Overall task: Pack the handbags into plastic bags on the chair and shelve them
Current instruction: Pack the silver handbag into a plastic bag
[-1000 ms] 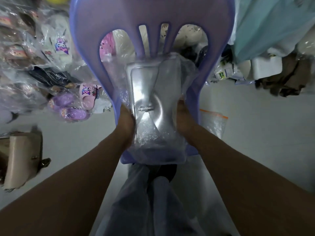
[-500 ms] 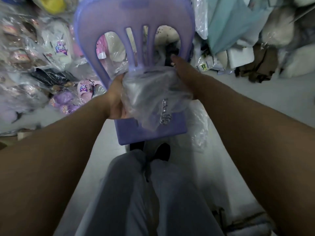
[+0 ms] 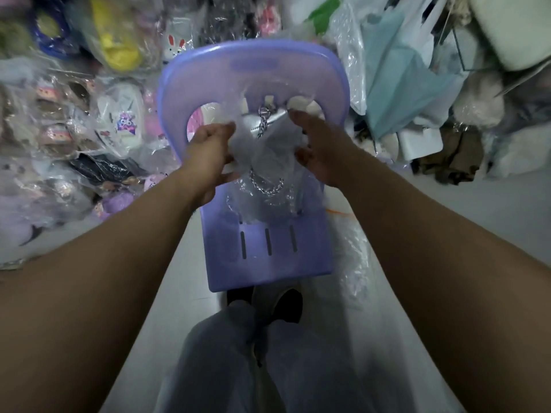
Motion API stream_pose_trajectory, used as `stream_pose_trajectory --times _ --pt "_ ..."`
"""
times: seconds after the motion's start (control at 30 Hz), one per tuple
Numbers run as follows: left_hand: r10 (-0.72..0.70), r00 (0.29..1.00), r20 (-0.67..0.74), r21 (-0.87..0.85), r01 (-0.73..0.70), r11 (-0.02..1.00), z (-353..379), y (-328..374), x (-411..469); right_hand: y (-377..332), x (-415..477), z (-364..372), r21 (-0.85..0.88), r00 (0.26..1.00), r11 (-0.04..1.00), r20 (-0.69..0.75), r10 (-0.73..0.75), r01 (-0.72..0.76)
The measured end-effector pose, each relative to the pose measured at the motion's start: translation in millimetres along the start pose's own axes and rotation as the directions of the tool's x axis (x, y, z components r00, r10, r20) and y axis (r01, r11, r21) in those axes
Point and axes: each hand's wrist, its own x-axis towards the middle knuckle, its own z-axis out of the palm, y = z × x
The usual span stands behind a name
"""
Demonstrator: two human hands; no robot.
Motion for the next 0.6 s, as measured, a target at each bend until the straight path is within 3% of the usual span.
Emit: stream_pose_trajectory --times 0.17,0.3,0.4,0.47,0.53,0.6 --pt "0.322 0.946 -0.042 0.265 -0.300 0.916 16 -19 6 23 11 15 -0.440 0.971 0.890 -0.131 -0.199 0.123" --pt "0.412 0.903 -0.123 0.229 -0.378 0.897 14 -21 11 26 15 12 -0.674 0.956 0.736 -0.167 -0.240 0.067" --pt "0.456 0.859 -0.232 0.288 -0.387 0.876 13 -8 11 21 11 14 -0.748 0.860 0.650 -0.241 -0.450 0.131" --pt "0.523 0.793 -0.312 0.387 -0.397 0.832 8 7 13 11 6 19 -0.712 0.779 0.675 -0.306 -0.547 0.195" --pt "0.558 0.733 -0.389 0.398 -0.413 0.819 1 24 16 -7 9 13 -0.550 0.778 0.820 -0.442 -0.447 0.158" --pt "0.552 0.690 -0.468 0.297 -0.465 0.834 -2 45 17 -22 17 -1 -0.449 0.814 0.887 -0.470 -0.341 0.112"
